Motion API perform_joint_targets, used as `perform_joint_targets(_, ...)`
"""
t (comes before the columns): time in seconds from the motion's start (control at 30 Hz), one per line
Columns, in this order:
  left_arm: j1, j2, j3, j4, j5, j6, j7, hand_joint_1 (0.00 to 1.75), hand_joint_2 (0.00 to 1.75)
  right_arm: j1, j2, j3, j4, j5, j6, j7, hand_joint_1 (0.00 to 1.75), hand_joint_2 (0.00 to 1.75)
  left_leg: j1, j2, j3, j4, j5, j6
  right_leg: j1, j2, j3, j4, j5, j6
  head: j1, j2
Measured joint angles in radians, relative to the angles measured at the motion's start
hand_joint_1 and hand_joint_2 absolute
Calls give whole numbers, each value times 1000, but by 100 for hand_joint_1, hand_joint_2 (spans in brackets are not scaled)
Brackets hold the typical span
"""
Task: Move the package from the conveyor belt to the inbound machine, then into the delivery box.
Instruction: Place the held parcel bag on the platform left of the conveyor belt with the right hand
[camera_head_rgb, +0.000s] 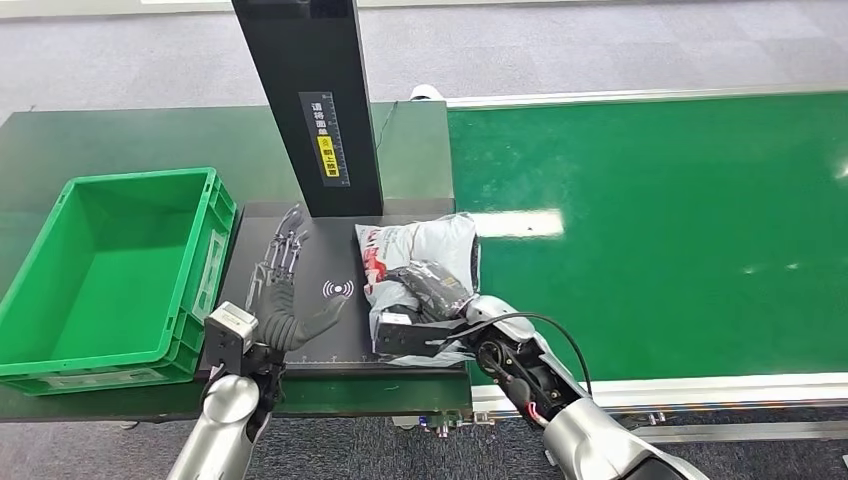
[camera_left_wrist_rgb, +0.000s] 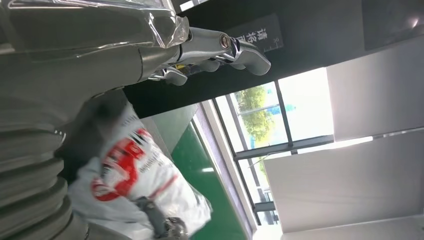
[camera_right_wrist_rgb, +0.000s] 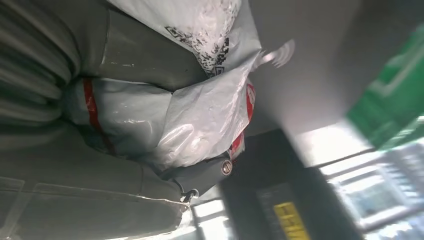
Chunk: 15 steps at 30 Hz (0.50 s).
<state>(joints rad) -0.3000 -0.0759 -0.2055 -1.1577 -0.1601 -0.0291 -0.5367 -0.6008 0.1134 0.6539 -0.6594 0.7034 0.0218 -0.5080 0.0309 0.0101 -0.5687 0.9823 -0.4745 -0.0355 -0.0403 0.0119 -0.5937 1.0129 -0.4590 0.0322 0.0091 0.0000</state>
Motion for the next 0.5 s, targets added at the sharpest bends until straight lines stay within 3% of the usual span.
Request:
perform_joint_targets(0.2, -10, 1, -9, 15, 10, 5, -2, 0, 175, 13, 13, 47, 3, -12, -117, -39, 175, 175, 0, 0, 0, 0, 0, 0, 0, 0, 0, 0, 0, 0, 0, 0)
perform_joint_targets(0.27, -12, 1, -10, 20, 11, 6, -2, 0, 175, 17, 13, 50, 2, -7, -157, -25, 167, 175, 0, 0, 0, 0, 0, 0, 0, 0, 0, 0, 0, 0, 0, 0)
perform_joint_targets(0.3, -13, 2, -11, 22, 12, 7, -3, 0, 175, 18, 13, 51, 2, -2, -179, -13, 134, 175, 0, 0, 0, 0, 0, 0, 0, 0, 0, 0, 0, 0, 0, 0)
perform_joint_targets(0.4, -13, 4, -11, 28, 13, 8, -4, 0, 175, 21, 11, 52, 2, 6, -237, 17, 12, 175, 0, 0, 0, 0, 0, 0, 0, 0, 0, 0, 0, 0, 0, 0)
perform_joint_targets(0.43, -13, 4, -12, 30, 13, 8, -4, 0, 175, 21, 10, 52, 2, 7, -251, 24, 1, 175, 0, 0, 0, 0, 0, 0, 0, 0, 0, 0, 0, 0, 0, 0)
perform_joint_targets(0.5, -13, 5, -12, 34, 14, 8, -5, 0, 175, 22, 7, 49, 2, 2, -274, 36, 0, 175, 0, 0, 0, 0, 0, 0, 0, 0, 0, 0, 0, 0, 0, 0)
